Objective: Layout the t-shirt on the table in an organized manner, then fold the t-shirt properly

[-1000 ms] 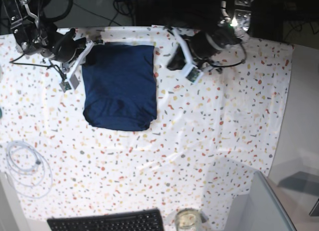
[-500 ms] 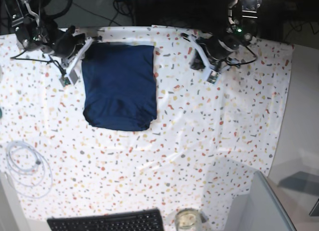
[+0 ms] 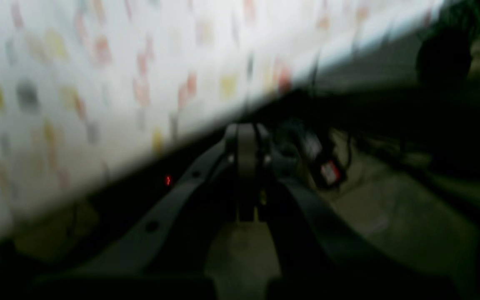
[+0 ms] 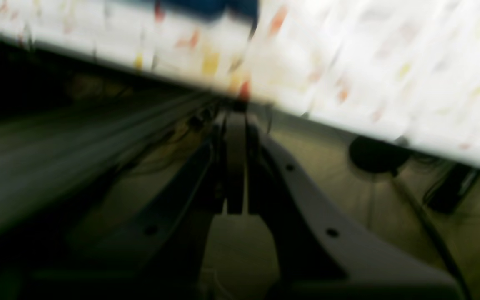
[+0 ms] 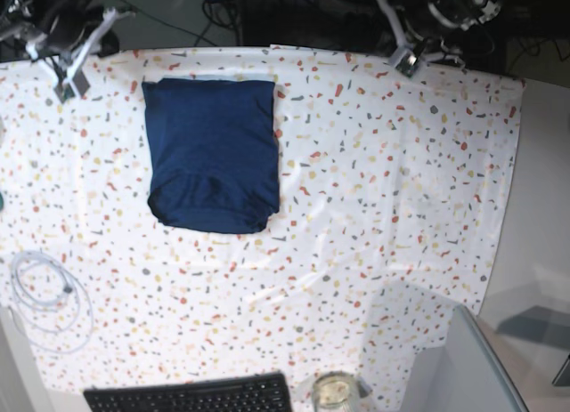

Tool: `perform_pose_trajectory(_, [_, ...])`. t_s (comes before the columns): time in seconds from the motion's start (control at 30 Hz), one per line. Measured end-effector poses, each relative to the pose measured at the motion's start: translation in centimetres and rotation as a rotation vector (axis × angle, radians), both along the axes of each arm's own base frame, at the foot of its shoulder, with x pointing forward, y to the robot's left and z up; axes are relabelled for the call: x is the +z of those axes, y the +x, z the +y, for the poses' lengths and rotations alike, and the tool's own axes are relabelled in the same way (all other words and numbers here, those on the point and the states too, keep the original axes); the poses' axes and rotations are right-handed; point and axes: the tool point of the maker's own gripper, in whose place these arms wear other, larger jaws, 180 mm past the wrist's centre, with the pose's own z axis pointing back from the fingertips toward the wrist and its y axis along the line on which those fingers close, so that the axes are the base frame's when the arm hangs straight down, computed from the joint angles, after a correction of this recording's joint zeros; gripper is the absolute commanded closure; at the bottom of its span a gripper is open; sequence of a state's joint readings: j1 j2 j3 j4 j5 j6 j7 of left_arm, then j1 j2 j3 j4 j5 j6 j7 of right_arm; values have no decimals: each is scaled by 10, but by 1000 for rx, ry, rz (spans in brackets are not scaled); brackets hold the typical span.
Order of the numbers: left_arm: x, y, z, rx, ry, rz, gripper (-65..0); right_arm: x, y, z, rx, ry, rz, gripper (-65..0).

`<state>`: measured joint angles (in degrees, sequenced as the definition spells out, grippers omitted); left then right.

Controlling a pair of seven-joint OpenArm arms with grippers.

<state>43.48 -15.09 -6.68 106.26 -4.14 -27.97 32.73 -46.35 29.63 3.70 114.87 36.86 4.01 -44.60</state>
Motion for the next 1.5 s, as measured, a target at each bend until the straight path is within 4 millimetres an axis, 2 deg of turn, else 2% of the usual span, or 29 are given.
perform_pose_trajectory(0.1, [-4,-27,1,2,3,61,0,-4,-37,-24,29,-79,99,0])
perform_pose_trajectory(0.17, [-8,-38,-8,12,-44,66,0,-9,-56,-23,10,-68,139,0])
perform_pose_trajectory(0.23, [-19,-51,-17,25,-106,68,0,-19,-83,-24,-13,-52,221,0])
perform_pose_trajectory(0.33, [-52,-93,-18,14,-118,131,0,-51,-136,-36,-15,-87,395,0])
perform_pose_trajectory(0.37, [-66,-117,-16,15,-119,175,0,-60,-150,-40,-16,-101,462,0])
perform_pose_trajectory(0.47, [-100,-177,-28,28,-172,277,0,-84,-161,-40,14,-110,516,0])
perform_pose_trajectory(0.53, [-120,-197,-31,110,-189,302,0,-99,-166,-31,51,-99,545,0])
perform_pose_trajectory(0.57, [-129,-196,-33,166,-207,286,0,-110,-167,-26,79,-92,544,0])
perform_pose_trajectory(0.6, [-139,-203,-32,201,-192,303,0,-120,-176,-26,129,-111,569,0])
perform_pose_trajectory(0.67, [-156,-206,-36,268,-206,330,0,-141,-182,-39,239,-172,569,0])
perform_pose_trajectory(0.8, [-173,-211,-46,385,-228,377,0,-187,-195,-60,298,-266,517,0])
perform_pose_trajectory(0.87, [-176,-208,-54,395,-239,397,0,-210,-200,-52,298,-270,455,0])
perform_pose_trajectory(0.93, [-178,-193,-54,412,-248,367,0,-223,-206,-34,319,-258,369,0])
perform_pose_trajectory(1.0, [-182,-170,-42,432,-234,320,0,-228,-199,-9,317,-214,248,-2])
perform_pose_trajectory(1.07, [-184,-145,-24,479,-218,262,0,-227,-181,12,295,-162,117,-2])
perform_pose_trajectory(1.17, [-184,-126,-8,454,-200,218,0,-228,-157,25,281,-127,36,-6])
perform_pose_trajectory(1.23, [-186,-132,-6,395,-182,252,0,-229,-149,31,276,-115,32,-6])
perform_pose_trajectory(1.37, [-186,-160,-16,278,-177,336,0,-234,-150,53,281,-104,94,-6])
perform_pose_trajectory(1.43, [-185,-174,-19,220,-172,372,0,-234,-142,67,278,-78,73,-8])
perform_pose_trajectory(1.5, [-184,-179,-19,172,-169,385,0,-236,-128,65,278,-86,55,-8])
